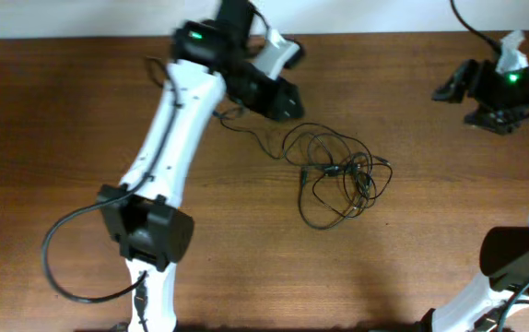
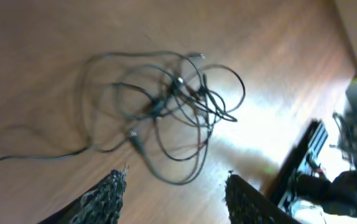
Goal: Untangle cables
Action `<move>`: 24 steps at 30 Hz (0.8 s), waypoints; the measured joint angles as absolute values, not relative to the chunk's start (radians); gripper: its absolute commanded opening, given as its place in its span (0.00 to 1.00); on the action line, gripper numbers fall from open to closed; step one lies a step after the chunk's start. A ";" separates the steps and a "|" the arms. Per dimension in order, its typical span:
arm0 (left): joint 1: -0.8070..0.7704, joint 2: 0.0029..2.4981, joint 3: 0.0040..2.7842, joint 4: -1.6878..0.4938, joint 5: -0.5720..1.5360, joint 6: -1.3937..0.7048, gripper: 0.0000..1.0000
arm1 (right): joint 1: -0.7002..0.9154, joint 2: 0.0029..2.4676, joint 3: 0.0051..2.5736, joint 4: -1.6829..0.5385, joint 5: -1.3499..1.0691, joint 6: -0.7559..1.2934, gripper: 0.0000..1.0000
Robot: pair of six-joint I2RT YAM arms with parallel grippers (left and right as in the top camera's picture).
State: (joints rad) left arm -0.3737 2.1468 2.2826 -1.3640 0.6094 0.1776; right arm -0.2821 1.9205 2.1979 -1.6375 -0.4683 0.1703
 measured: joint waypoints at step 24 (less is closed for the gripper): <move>-0.752 2.147 1.743 -0.684 0.402 -0.075 0.56 | -0.322 1.920 2.197 -1.670 -0.363 0.131 0.86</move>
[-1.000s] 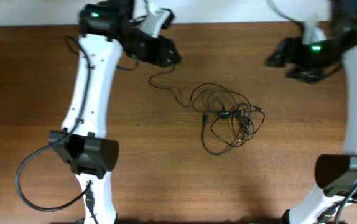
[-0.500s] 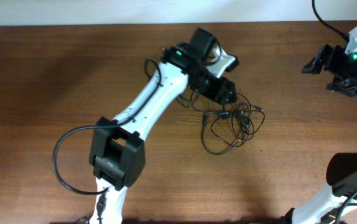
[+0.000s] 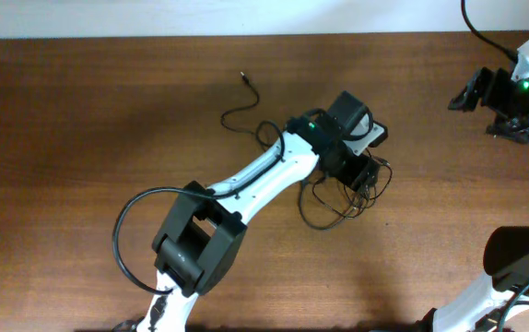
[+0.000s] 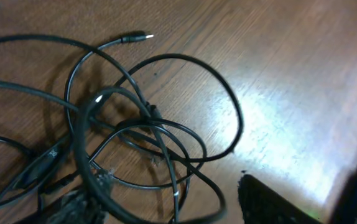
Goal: Untangle cables
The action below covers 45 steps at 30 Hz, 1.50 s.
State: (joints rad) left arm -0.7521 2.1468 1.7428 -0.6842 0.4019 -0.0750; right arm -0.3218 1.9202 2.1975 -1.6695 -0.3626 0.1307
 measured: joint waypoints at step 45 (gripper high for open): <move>-0.568 1.652 1.947 -0.760 0.143 -0.143 0.00 | -0.026 1.922 2.197 -1.554 -0.467 0.108 0.86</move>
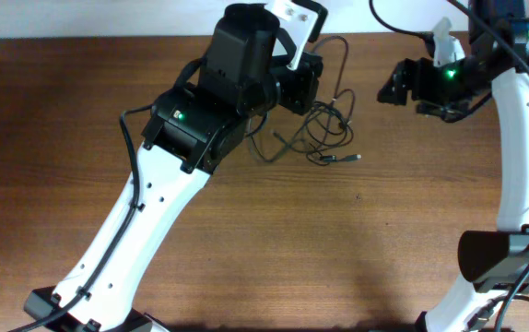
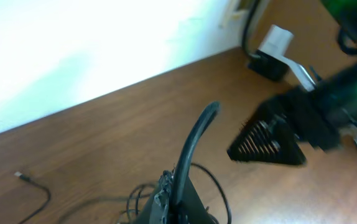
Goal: Untangle cables
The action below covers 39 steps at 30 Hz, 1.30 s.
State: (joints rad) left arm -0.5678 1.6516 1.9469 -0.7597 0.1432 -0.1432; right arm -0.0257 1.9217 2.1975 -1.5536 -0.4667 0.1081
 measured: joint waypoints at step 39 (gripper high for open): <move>-0.498 1.651 1.947 -0.847 -0.028 -0.289 0.00 | 0.206 2.144 2.197 -1.299 -0.469 0.362 0.04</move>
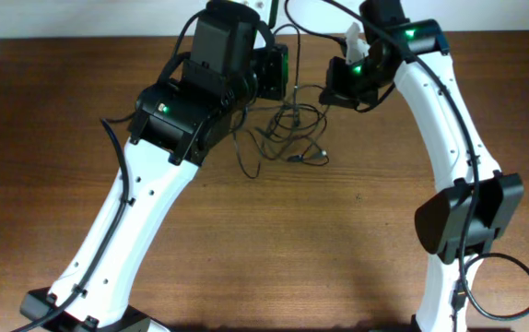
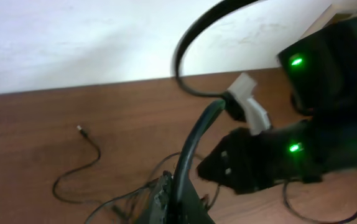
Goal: Untangle cables
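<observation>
The cables are thin black wires in a tangle lying near the back of the wooden table. My left gripper is above the tangle's far side, shut on one black cable that rises between its fingers. My right gripper hangs just right of it, close to the held strand; in the left wrist view the right gripper is a dark shape with green lights, and whether it is open or shut does not show. One cable end lies loose on the table.
The white wall runs along the table's back edge, right behind both grippers. My right arm's own thick black cord and a white connector loop above the tangle. Bare wood stretches toward the front.
My right gripper has moved left from the back right and now sits right beside my left gripper. The left gripper still grips its cable in about the same place; the tangle has shifted slightly.
First my left gripper was open, up and left of the tangle at mid-table. Then it was down among the loops. Later it was shut on a cable near the back edge, with the tangle there too. Now my right gripper is beside it.
</observation>
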Action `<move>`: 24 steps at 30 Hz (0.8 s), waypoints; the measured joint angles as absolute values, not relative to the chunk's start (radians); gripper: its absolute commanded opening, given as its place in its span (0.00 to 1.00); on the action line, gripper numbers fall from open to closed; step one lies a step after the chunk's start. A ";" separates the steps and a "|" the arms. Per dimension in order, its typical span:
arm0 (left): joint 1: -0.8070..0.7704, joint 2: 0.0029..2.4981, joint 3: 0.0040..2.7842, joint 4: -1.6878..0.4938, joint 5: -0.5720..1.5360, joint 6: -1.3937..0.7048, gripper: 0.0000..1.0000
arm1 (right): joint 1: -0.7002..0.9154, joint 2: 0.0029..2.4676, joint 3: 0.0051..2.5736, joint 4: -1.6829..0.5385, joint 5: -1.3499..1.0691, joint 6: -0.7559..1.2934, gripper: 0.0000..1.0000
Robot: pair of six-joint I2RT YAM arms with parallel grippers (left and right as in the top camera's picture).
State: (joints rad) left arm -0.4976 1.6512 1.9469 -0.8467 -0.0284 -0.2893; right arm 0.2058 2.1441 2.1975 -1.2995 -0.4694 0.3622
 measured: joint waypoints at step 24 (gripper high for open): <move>-0.215 1.650 1.938 -1.012 -0.087 -0.296 0.00 | -0.088 1.751 2.199 -1.523 -0.571 0.202 0.04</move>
State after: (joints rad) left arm -0.2150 1.6505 1.9381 -1.0119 -0.0868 -0.2962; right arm -0.0883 1.7512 2.1986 -1.5234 -0.5709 0.2016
